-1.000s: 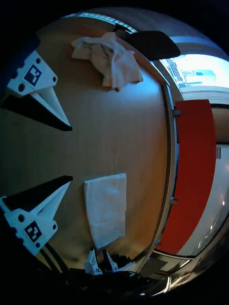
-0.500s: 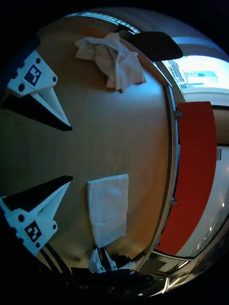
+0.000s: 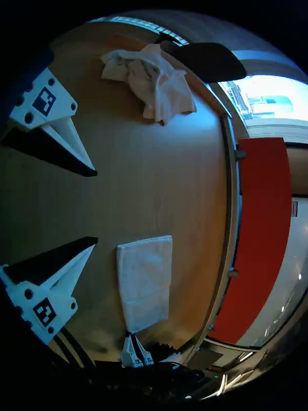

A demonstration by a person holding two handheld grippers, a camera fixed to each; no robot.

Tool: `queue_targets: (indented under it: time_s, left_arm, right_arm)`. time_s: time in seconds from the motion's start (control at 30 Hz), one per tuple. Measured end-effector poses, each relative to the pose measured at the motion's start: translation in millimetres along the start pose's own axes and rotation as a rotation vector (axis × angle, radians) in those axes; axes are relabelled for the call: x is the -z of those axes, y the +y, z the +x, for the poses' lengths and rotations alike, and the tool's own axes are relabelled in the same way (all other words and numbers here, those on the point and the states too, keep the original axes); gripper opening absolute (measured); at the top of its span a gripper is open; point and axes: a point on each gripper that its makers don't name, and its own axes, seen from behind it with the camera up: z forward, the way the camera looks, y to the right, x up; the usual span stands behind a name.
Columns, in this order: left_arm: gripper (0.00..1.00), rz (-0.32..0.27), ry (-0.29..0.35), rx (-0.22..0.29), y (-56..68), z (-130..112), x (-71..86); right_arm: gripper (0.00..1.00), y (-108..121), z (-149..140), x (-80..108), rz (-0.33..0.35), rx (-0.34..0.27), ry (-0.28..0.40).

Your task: Fold towel

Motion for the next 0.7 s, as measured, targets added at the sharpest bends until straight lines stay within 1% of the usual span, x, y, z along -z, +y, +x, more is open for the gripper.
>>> queue_targets:
  time_s: [0.13,0.27,0.47,0.7]
  left_arm:
    - [0.86,-0.001,-0.001,-0.002,0.3,0,0.2]
    - [0.86,-0.002,-0.001,-0.005,0.5,0,-0.1]
    - [0.86,-0.005,0.0,-0.008,0.5,1,0.2]
    - [0.86,-0.004,0.001,-0.009,-0.8,2,1.4]
  right_arm:
    - [0.05,0,1,-0.6,0.0,-0.003,0.002]
    - [0.05,0,2,-0.5,0.003,0.001,0.011]
    - [0.05,1,7,2.2,-0.016,0.017,0.022]
    - [0.05,2,29,13.5,-0.033,0.037,0.062]
